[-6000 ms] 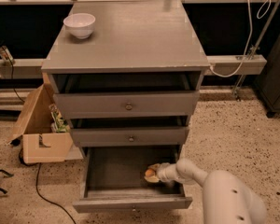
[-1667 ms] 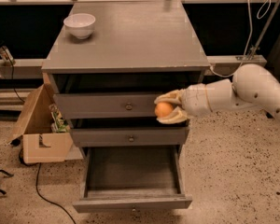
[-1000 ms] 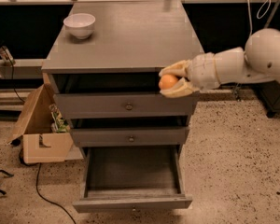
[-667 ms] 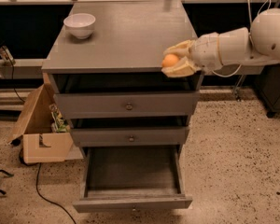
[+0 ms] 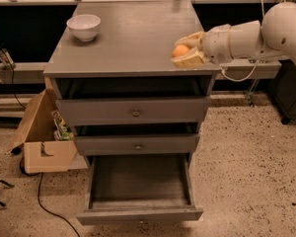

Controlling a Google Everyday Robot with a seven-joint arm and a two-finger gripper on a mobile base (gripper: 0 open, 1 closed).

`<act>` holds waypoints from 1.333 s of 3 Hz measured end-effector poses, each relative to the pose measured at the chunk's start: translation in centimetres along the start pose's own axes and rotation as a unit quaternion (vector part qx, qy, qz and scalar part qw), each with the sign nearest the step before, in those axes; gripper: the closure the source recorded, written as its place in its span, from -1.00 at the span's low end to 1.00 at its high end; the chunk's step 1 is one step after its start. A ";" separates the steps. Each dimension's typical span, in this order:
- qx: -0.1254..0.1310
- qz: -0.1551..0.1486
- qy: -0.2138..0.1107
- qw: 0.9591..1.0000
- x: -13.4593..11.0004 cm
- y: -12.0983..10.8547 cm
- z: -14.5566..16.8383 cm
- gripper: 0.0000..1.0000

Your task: Pick orange from bottom drawer and place on counter

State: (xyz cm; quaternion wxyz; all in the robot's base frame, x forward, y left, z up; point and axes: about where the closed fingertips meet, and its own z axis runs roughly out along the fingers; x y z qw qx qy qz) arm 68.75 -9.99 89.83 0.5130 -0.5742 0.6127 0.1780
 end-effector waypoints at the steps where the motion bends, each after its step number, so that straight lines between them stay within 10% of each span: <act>1: 0.013 0.009 -0.001 1.000 -0.3 -1.9 1.1 1.00; 2: 0.039 0.029 0.012 0.999 -0.1 -5.5 2.7 1.00; 4: 0.144 0.173 0.059 0.973 3.7 -16.0 6.5 1.00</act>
Offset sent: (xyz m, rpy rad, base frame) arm 0.1493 -0.0074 0.0380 0.0553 0.1103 -0.3261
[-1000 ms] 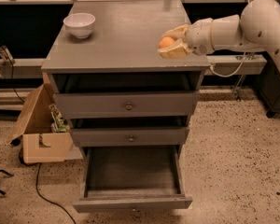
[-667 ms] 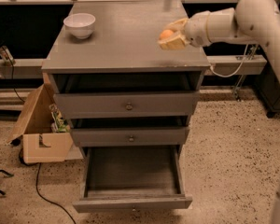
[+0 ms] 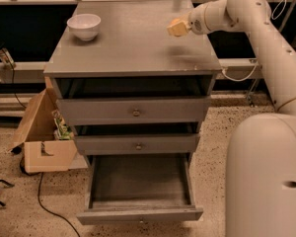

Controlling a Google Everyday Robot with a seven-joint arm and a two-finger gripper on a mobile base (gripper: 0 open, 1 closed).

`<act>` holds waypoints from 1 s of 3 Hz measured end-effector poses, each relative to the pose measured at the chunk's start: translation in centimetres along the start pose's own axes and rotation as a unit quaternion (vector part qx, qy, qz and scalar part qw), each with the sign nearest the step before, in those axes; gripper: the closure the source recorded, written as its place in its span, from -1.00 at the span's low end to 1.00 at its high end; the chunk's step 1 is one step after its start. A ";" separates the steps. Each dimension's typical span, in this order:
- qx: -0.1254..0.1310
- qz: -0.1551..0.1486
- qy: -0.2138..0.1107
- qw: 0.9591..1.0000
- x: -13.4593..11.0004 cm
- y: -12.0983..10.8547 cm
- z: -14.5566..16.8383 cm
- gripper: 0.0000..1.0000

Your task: Pick orange from bottom drawer and place on counter

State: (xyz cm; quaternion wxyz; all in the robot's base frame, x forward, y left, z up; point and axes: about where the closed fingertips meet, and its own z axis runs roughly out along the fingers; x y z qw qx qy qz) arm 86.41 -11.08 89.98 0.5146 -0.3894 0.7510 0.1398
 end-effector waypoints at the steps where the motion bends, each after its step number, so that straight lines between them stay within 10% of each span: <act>1: 0.027 0.057 0.025 0.998 1.6 -2.1 2.6 1.00; 3: 0.028 0.117 0.085 0.989 4.6 -2.2 6.1 0.01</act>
Offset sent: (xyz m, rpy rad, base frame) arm 0.0923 -0.0198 -0.0482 0.0146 0.2789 -0.2392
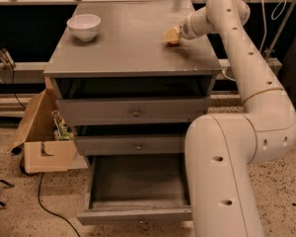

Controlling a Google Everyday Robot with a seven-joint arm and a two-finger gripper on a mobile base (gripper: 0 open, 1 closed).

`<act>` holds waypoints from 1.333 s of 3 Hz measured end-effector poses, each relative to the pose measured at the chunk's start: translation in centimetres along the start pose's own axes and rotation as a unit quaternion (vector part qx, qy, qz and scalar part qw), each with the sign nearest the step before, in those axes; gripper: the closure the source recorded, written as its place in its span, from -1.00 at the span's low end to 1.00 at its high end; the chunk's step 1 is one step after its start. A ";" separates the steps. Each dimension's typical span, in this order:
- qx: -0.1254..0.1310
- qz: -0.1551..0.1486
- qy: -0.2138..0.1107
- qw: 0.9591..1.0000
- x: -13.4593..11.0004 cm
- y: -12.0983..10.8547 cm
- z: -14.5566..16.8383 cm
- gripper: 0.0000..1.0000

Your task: Pick orange from bottom drawer and place on counter

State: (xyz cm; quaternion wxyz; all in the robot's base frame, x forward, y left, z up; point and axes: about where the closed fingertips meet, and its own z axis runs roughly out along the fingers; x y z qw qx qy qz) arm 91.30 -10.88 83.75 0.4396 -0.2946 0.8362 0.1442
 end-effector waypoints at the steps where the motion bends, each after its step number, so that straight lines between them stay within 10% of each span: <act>1: -0.007 0.000 -0.005 1.000 -0.2 0.3 0.3 -0.46; 2: -0.015 -0.002 -0.019 1.000 -0.6 0.3 0.3 -0.91; 4: -0.023 -0.028 -0.063 0.997 -2.6 -0.2 -2.4 -1.00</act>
Offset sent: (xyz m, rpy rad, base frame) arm 0.0292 -0.0085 0.0256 0.0598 -0.0544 0.0451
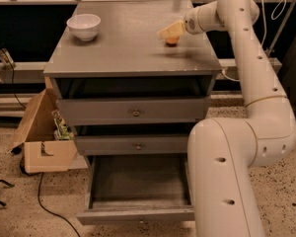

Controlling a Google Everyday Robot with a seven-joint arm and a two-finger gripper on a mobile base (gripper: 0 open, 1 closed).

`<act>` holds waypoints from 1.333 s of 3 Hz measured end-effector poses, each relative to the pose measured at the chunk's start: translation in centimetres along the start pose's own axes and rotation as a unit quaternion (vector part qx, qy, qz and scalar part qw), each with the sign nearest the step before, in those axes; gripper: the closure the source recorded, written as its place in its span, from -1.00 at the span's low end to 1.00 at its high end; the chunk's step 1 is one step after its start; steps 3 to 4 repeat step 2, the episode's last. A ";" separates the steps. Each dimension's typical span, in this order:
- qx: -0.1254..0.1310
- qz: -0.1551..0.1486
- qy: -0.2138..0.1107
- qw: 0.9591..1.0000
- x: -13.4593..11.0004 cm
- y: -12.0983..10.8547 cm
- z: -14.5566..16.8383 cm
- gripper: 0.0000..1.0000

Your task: Pick orange from bottom drawer and place on counter

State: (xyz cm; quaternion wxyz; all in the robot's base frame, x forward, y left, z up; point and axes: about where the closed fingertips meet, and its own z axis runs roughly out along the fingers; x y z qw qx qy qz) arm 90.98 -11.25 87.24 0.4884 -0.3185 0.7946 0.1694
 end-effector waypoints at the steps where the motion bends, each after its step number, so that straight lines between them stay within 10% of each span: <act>1: 0.009 -0.010 -0.043 0.999 -1.3 -1.8 -3.4 -1.00; 2: 0.022 -0.009 -0.109 0.994 -1.7 -4.7 -7.9 -1.00; 4: 0.022 -0.009 -0.109 0.994 -1.7 -4.7 -7.9 -1.00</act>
Offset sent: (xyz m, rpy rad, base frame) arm -0.0979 -0.0943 0.0523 0.1936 -0.2921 -0.0518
